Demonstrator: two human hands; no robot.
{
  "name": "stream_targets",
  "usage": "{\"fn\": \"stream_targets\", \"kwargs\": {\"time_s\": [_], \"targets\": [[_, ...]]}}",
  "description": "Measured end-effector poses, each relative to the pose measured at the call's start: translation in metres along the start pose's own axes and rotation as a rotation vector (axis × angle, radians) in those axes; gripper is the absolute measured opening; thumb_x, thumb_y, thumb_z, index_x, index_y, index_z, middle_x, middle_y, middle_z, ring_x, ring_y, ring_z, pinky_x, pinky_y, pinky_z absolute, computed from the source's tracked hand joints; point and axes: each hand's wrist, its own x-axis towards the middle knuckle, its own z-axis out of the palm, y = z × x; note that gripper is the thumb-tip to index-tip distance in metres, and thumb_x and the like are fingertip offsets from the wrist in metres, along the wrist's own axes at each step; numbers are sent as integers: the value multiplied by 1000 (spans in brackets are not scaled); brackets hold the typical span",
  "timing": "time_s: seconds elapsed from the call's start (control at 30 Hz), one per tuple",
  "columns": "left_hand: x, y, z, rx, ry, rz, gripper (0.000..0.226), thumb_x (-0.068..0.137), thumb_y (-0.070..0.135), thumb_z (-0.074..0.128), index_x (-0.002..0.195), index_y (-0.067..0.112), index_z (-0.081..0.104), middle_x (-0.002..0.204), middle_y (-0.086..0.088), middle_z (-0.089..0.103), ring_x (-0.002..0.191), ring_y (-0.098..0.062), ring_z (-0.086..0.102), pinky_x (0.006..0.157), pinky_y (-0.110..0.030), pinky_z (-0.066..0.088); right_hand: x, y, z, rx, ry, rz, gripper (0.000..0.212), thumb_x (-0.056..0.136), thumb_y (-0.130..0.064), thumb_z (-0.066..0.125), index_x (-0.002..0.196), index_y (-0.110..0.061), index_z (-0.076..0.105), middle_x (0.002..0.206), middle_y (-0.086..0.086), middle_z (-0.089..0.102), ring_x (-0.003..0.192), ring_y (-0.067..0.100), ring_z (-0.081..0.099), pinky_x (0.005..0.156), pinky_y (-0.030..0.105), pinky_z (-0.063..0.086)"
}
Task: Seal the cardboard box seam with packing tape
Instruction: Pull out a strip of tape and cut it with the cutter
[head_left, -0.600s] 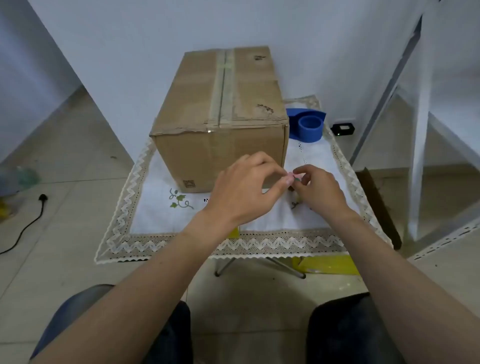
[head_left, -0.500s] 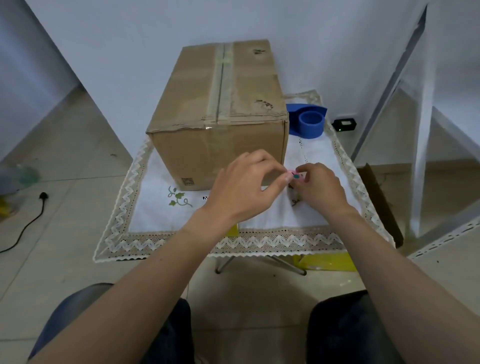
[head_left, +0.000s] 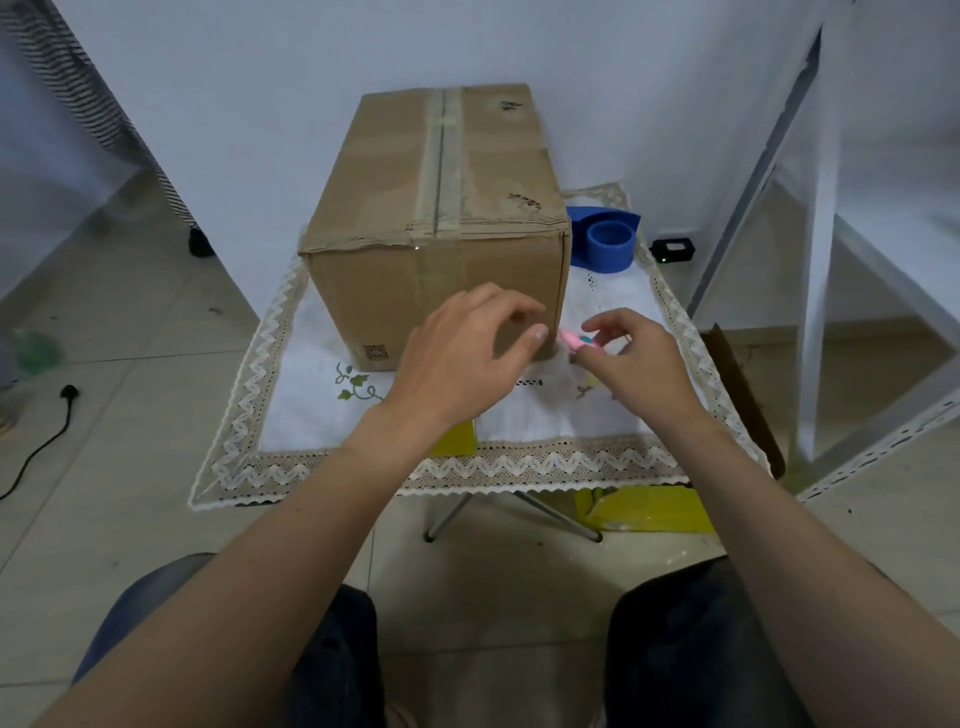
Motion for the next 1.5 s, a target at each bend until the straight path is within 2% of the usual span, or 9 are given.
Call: {"fn": "stream_targets", "kwargs": {"time_s": [0.07, 0.2, 0.5, 0.7, 0.87, 1.07, 1.13, 1.23, 1.5], "targets": [[-3, -7, -3, -43, 34, -28, 30, 96, 44, 56, 121, 30, 67, 106, 15, 67, 96, -11, 65, 82, -43, 57, -14, -17, -2, 127, -39, -89, 20, 90, -24, 80, 108, -25, 70, 97, -5, 69, 59, 11, 58, 47, 22, 50], [-4, -14, -7, -181, 75, -147, 31, 96, 44, 60, 123, 30, 66, 100, 18, 68, 82, -6, 66, 78, -40, 59, -27, -41, 1, 213, -104, -270, 24, 90, -8, 75, 111, -20, 70, 107, -6, 71, 66, 22, 60, 57, 33, 55], [0, -15, -1, -684, 114, -353, 28, 95, 21, 70, 121, 26, 62, 85, 8, 76, 73, -7, 68, 68, -29, 58, -21, -50, 27, 186, -52, -500, 30, 87, 3, 75, 112, -12, 67, 110, 4, 64, 68, 21, 58, 59, 11, 40], [-5, -27, 3, -657, 179, -356, 38, 88, 10, 74, 118, 30, 61, 88, 10, 79, 72, -6, 65, 76, -26, 56, -10, -50, 38, 69, -98, -522, 34, 92, -10, 78, 125, -12, 69, 107, -2, 60, 73, 5, 57, 66, 15, 46], [-10, -30, -8, -612, 193, -271, 38, 86, 12, 76, 118, 27, 62, 85, 11, 79, 84, -17, 72, 86, -35, 58, -12, -60, 43, 175, -169, -432, 25, 96, -6, 71, 116, -20, 71, 96, -6, 68, 71, 14, 63, 57, 16, 48], [-24, -43, -18, -565, 309, -251, 25, 94, 24, 70, 116, 22, 57, 88, 8, 71, 85, -5, 67, 80, -20, 52, -13, -85, 48, 313, -235, -371, 18, 107, -7, 56, 106, -24, 51, 101, 8, 72, 62, 23, 62, 51, 28, 49], [-29, -52, -18, -525, 332, -352, 18, 99, 33, 60, 115, 24, 54, 88, 6, 67, 84, -6, 65, 78, -25, 52, -5, -92, 48, 271, -229, -362, 17, 108, -12, 50, 104, -28, 46, 98, 9, 73, 57, 13, 58, 54, 28, 46], [-38, -63, -14, -519, 263, -549, 26, 102, 47, 50, 122, 30, 48, 99, -6, 69, 90, -17, 66, 81, -41, 54, 2, -94, 49, 244, -285, -337, 13, 107, -13, 47, 112, -24, 51, 88, 14, 69, 54, 0, 54, 54, 10, 36], [-52, -64, -4, -770, -36, -704, 48, 87, 38, 75, 131, 36, 55, 108, 3, 73, 102, -14, 72, 89, -38, 58, -5, -82, 43, 187, -409, -250, 29, 104, 5, 47, 126, -3, 62, 84, 12, 65, 51, -2, 57, 50, 6, 41]]}}
